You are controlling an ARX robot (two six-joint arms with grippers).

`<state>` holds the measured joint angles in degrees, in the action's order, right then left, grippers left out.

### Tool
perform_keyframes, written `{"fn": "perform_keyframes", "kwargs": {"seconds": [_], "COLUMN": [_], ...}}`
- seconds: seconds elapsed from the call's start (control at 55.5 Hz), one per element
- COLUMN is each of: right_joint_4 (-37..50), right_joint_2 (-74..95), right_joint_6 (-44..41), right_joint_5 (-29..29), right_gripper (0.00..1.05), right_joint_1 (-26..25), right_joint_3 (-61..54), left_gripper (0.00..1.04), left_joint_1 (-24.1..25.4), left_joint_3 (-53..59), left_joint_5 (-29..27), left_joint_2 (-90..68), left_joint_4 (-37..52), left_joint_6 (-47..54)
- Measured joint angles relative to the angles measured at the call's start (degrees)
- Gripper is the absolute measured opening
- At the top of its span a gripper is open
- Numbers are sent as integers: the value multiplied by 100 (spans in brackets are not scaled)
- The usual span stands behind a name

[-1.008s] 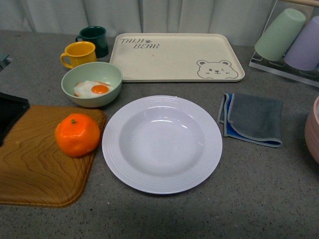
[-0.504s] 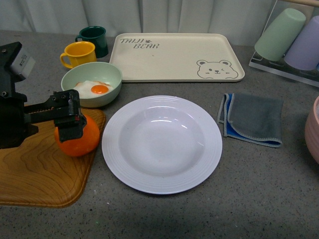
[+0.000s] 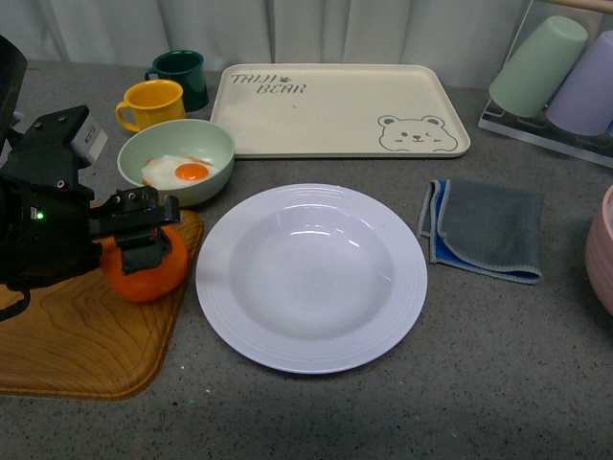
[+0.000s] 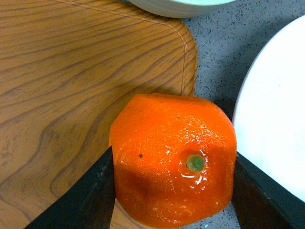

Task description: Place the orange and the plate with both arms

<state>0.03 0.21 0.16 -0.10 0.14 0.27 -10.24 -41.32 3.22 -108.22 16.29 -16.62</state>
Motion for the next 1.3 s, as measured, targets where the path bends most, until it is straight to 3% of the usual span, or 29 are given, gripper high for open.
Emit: {"fn": "perform_keyframes", "kwargs": {"seconds": [0.162,0.36,0.612,0.972,1.224,1.297], "right_joint_4": [0,0,0,0,0,0], "right_joint_2": [0,0,0,0,0,0], "right_joint_6": [-2,-2,-2,-2,-2,-2], "right_joint_5": [0,0,0,0,0,0], "right_gripper": [95,95,95,95,95,95], "right_joint_1": [0,0,0,0,0,0], "right_joint_3": [0,2,2,2,0,2], "left_gripper": [53,53,52,52,100,97], "left_joint_1": [-216,-1200,-1941,-2166,-2124,-2100], "left_joint_3": [48,20,-439,-1062,-1019,-931], "left_joint_5": [-7,-330,-776,-1071,-1067,-1051], "left_joint_2": [551,728,-39,-931,-828,-638], "left_joint_4": [79,214,212,177,223,221], "left_joint_6": [-101,-160,-216,-103,-109,-164]}}
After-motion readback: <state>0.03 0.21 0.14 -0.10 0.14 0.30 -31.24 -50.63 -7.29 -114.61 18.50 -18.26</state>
